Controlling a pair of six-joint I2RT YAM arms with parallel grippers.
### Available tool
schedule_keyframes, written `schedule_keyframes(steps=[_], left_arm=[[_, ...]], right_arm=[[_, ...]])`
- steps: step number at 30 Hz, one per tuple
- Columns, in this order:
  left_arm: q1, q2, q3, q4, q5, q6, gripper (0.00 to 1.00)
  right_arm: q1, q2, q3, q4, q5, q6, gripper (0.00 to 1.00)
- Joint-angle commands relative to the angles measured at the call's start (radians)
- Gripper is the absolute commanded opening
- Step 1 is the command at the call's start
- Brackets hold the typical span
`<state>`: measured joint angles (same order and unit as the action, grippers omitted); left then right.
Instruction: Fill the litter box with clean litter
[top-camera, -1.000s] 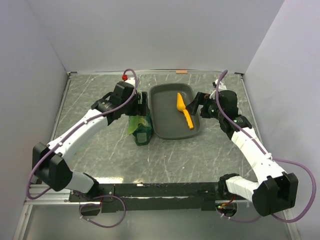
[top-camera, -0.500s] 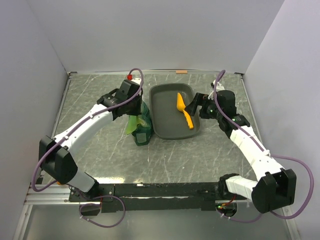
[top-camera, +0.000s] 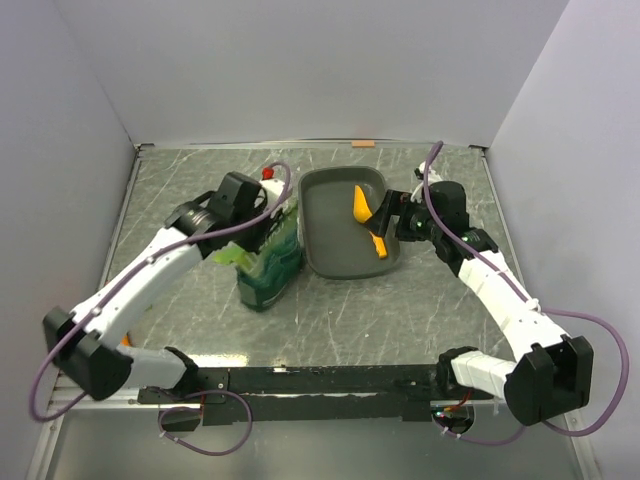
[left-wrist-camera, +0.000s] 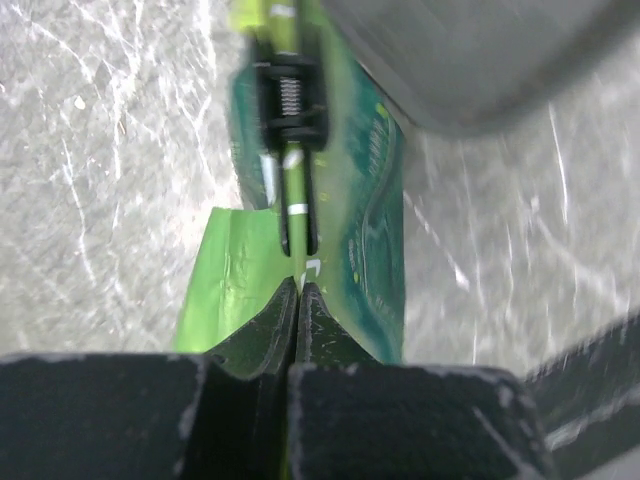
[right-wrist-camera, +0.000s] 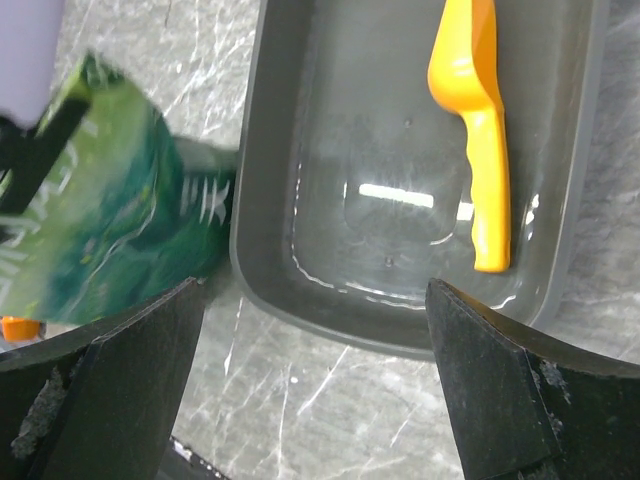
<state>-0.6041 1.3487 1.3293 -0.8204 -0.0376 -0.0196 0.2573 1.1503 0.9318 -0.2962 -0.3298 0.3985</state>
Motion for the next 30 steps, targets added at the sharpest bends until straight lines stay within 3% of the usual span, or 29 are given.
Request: schedule_keyframes(steps=[1, 7, 13, 20, 25, 27, 30], left_arm=[[-0.010, -0.201, 0.045, 0.077, 0.087, 0.164, 0.01], [-0.011, -0.339, -0.053, 0.024, 0.307, 0.293, 0.01], [-0.014, -0.508, -0.222, 0.159, 0.545, 0.403, 0.01], [-0.020, -0.376, -0.118, 0.098, 0.671, 0.517, 0.01], [-0.036, -0.326, -0.070, 0.081, 0.657, 0.534, 0.01], [-0.040, -0.353, -0.097, 0.154, 0.564, 0.467, 0.03], [-0.042, -0.431, -0.151, 0.317, 0.317, 0.316, 0.24]], right_arm=[[0.014, -0.061, 0.070, -0.066, 0.023, -0.026, 0.98], [0.031, -0.118, 0.120, -0.168, 0.029, -0.072, 0.98], [0.098, -0.169, 0.136, -0.215, 0.063, -0.154, 0.97], [0.166, -0.159, 0.170, -0.245, 0.017, -0.242, 0.96], [0.223, -0.170, 0.176, -0.245, -0.009, -0.302, 0.96], [0.272, -0.161, 0.173, -0.229, 0.003, -0.357, 0.97], [0.353, -0.135, 0.157, -0.155, 0.002, -0.443, 0.97]])
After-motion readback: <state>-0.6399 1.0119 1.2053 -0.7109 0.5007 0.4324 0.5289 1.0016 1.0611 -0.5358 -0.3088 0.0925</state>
